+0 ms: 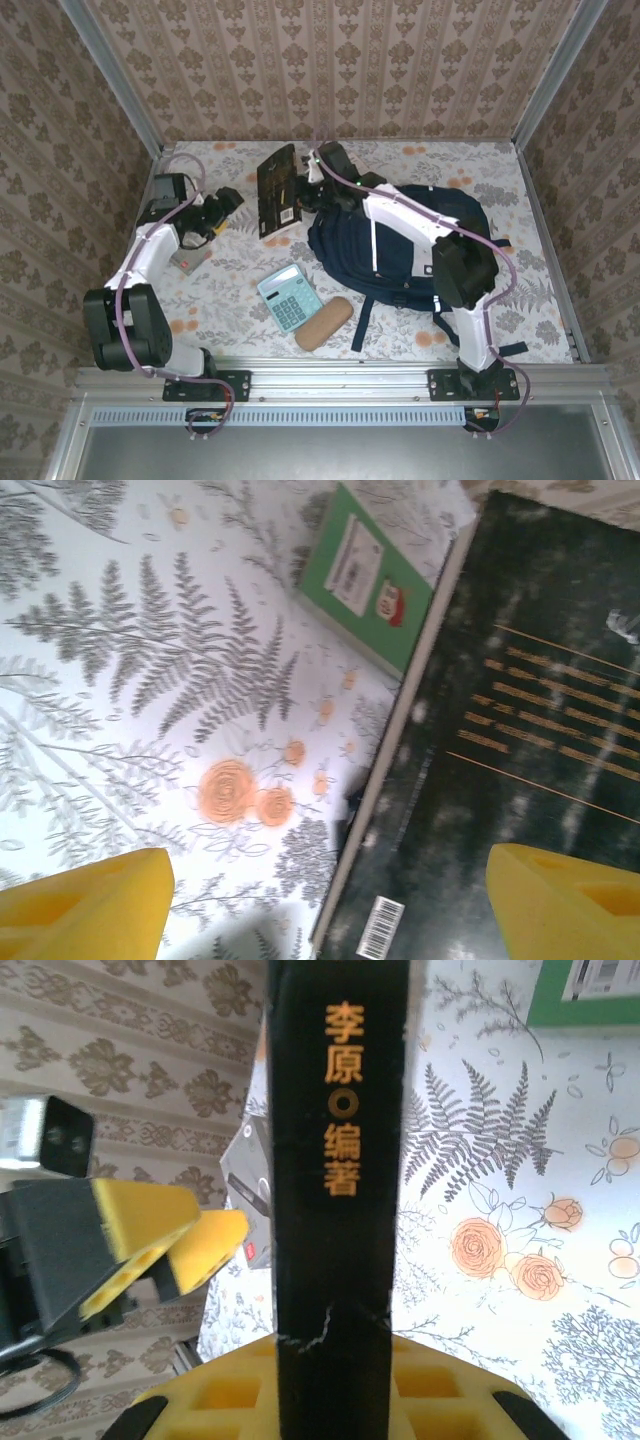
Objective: Pack the student bag
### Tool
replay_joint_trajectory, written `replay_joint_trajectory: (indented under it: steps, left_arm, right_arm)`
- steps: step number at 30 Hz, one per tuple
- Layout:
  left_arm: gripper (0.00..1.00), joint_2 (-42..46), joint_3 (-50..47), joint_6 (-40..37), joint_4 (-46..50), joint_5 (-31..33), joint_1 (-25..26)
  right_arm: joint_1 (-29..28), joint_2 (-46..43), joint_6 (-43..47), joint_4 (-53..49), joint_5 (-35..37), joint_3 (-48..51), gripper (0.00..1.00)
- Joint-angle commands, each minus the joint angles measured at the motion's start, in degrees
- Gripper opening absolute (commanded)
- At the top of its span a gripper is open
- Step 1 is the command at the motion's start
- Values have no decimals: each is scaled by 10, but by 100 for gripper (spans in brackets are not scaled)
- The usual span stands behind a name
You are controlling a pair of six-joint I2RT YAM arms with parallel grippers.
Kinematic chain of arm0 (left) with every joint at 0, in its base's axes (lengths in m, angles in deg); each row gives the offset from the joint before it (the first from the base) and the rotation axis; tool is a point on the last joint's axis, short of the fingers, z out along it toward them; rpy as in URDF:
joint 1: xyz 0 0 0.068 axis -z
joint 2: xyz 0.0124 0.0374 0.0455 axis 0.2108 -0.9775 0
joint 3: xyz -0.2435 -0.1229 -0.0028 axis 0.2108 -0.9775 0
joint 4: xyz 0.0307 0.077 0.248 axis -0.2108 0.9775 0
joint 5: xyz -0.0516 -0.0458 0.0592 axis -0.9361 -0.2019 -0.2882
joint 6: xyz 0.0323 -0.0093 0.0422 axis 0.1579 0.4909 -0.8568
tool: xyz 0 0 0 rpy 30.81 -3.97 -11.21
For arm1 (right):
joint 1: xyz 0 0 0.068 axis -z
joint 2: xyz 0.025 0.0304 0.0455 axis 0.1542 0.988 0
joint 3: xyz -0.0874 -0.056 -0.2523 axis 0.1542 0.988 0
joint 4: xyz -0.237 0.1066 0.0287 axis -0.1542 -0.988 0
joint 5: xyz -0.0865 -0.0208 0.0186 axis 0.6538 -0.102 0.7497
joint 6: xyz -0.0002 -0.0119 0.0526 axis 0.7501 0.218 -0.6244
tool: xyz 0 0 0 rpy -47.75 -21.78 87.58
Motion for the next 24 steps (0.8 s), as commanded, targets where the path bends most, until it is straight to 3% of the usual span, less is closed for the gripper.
replay_joint_trajectory:
  steps: [1, 8, 17, 24]
  left_arm:
    - [85, -2, 7, 36, -56, -69, 13]
    - [94, -15, 2, 139, -213, -139, 23]
    - [94, -56, 49, 214, -321, -177, 68]
    - [93, -101, 89, 296, -424, -206, 93]
  right_arm:
    - [16, -58, 10, 31, -28, 36, 0]
    - [55, -128, -75, 165, -81, 108, 0]
    - [84, -163, -228, 375, -142, 160, 0]
    - [85, -167, -272, 437, -170, 163, 0]
